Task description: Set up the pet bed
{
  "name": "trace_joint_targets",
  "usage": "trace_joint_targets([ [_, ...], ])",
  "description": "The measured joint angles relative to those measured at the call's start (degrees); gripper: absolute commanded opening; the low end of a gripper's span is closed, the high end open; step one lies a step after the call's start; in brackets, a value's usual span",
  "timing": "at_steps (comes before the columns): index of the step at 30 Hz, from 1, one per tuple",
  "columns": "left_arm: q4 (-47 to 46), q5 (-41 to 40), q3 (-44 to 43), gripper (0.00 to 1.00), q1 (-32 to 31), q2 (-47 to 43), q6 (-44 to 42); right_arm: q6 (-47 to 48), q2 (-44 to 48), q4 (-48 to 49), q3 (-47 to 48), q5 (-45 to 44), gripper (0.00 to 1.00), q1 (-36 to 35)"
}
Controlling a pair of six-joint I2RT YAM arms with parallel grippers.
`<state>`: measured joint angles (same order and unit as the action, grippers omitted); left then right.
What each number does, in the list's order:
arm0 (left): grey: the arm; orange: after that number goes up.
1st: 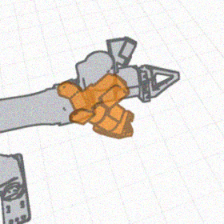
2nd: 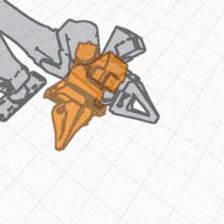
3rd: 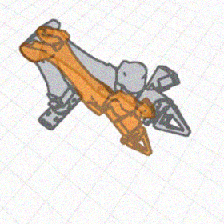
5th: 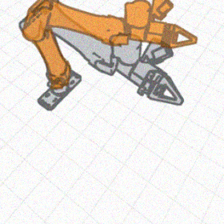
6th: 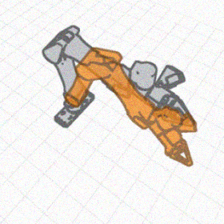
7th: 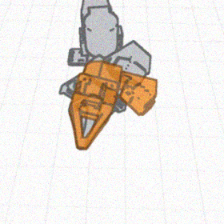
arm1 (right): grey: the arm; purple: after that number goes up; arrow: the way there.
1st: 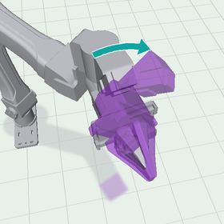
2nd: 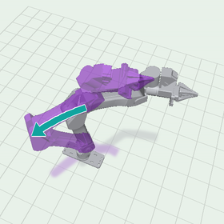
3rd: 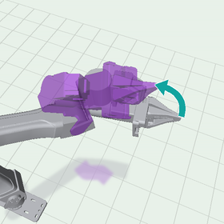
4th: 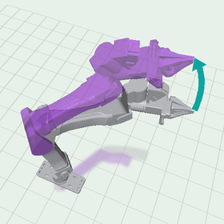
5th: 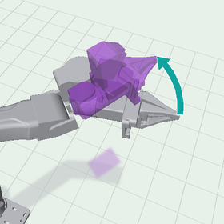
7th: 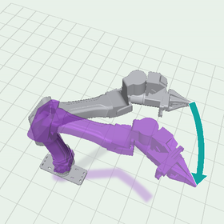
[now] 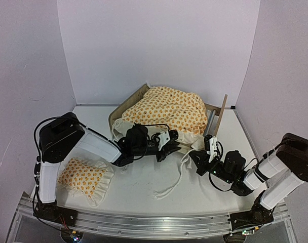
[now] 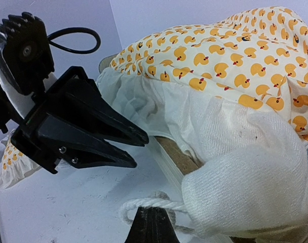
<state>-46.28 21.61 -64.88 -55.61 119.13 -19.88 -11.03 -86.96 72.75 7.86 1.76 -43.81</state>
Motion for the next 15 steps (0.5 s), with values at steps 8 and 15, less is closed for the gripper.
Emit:
trace_joint_targets([
  [8, 2.8, -1.0, -2.6, 0.26, -1.4, 3.3, -8.9, 0.5, 0.2, -0.5, 0.0, 0.2, 0.0, 0.0],
  [15, 4.0, -1.8, -7.2, 0.31, -3.6, 6.3, -10.7, 0.5, 0.3, -0.8, 0.0, 0.3, 0.0, 0.0],
])
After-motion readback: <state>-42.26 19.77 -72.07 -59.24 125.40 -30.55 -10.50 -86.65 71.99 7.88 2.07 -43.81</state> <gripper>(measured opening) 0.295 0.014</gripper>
